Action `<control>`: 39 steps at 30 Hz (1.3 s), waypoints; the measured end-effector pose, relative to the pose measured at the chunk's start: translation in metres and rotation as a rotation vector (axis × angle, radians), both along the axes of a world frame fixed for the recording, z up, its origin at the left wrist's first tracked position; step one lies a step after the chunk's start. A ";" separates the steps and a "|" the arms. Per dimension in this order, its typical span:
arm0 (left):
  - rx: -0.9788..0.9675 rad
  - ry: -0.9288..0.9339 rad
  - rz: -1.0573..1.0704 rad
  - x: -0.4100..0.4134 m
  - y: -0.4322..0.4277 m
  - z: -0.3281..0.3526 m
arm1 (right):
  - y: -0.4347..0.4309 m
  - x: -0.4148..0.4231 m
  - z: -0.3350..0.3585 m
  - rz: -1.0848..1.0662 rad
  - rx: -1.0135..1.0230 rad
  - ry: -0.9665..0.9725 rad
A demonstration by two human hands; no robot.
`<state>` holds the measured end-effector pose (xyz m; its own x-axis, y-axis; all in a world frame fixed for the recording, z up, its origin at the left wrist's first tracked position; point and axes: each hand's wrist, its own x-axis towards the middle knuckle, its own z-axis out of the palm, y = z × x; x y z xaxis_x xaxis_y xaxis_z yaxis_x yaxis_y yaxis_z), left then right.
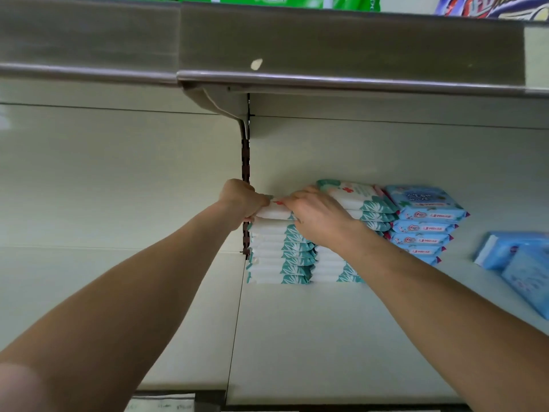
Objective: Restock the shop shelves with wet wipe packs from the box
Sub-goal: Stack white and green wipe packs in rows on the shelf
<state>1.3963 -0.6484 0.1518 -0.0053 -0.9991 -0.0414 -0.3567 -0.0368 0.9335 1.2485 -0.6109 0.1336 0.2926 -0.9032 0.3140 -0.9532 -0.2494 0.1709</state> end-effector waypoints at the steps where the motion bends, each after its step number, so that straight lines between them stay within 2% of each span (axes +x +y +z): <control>1: -0.022 -0.054 0.004 -0.001 -0.001 -0.002 | 0.001 -0.002 -0.001 0.004 0.012 -0.006; 4: -0.036 -0.149 -0.016 -0.001 -0.004 -0.012 | 0.008 -0.006 0.002 0.030 0.051 -0.027; 8: -0.025 -0.081 -0.013 -0.002 -0.004 -0.017 | 0.014 -0.002 0.001 -0.003 0.019 0.089; 14: 0.172 -0.138 -0.141 0.000 0.008 -0.009 | 0.009 -0.002 -0.004 -0.052 -0.058 0.110; 20: 0.091 -0.168 -0.123 -0.003 0.013 -0.008 | 0.009 -0.003 -0.003 -0.049 -0.084 0.170; 22: -0.037 -0.351 -0.160 0.001 0.012 -0.010 | 0.013 -0.006 0.001 -0.042 -0.098 0.198; 26: -0.292 -0.900 -0.271 -0.002 0.018 -0.021 | 0.019 -0.008 0.001 -0.078 -0.093 0.238; 29: -0.366 -1.075 -0.240 -0.007 0.018 -0.036 | 0.019 -0.005 -0.005 -0.132 -0.099 0.235; 34: -0.367 -0.978 -0.220 -0.008 0.021 -0.044 | 0.023 -0.004 -0.002 -0.124 -0.072 0.206; 39: -0.407 -0.901 -0.121 0.001 0.021 -0.044 | 0.031 -0.005 -0.003 -0.118 -0.156 0.219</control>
